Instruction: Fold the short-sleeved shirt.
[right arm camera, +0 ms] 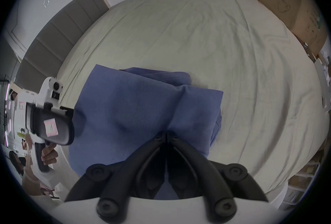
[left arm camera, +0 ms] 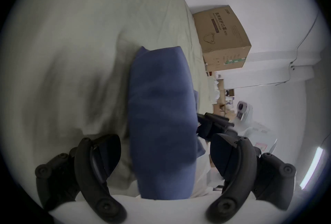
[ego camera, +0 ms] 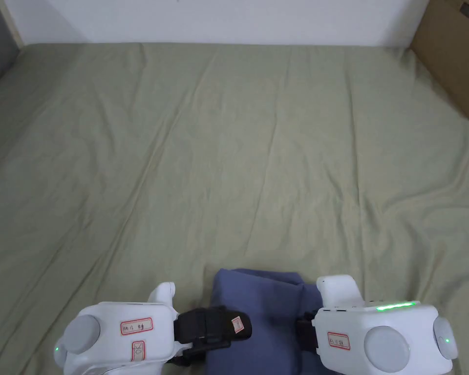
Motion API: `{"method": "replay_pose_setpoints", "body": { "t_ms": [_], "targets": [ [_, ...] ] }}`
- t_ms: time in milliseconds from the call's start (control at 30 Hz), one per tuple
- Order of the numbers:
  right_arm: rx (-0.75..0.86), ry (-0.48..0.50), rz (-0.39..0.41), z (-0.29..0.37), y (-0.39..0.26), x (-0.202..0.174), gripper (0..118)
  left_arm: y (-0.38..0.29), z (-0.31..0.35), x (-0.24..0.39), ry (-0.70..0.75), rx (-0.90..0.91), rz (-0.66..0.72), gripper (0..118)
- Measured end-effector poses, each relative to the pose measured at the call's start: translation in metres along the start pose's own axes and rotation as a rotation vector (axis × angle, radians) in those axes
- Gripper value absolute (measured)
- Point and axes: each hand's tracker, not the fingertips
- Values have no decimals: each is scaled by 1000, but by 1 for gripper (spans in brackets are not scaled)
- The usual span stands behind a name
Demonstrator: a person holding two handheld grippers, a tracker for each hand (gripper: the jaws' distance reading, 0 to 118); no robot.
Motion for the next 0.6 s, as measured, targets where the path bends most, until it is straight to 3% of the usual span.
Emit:
{"method": "replay_pose_setpoints", "body": {
  "t_ms": [67, 133, 167, 200, 267, 433, 600],
  "targets": [
    [1, -1, 2, 0, 0, 0, 2, 3, -9, 5, -37, -3, 11, 97],
    [1, 0, -4, 0, 0, 1, 2, 5, -24, 10, 5, -11, 22, 65],
    [2, 3, -11, 1, 0, 2, 2, 1, -28, 15, 104, -23, -22, 51],
    [-1, -1, -16, 0, 0, 3, 2, 1, -29, 17, 138, -32, -65, 48],
    [-2, 15, -22, 2, 1, 6, 2, 2, -21, 13, 60, -28, -8, 39],
    [36, 34, -30, 17, 5, -4, 2, 6, -4, 9, 54, -42, 16, 33],
    [80, 48, -18, 32, 14, -13, 2, 25, 60, 8, 144, 22, -86, 33]
  ]
}}
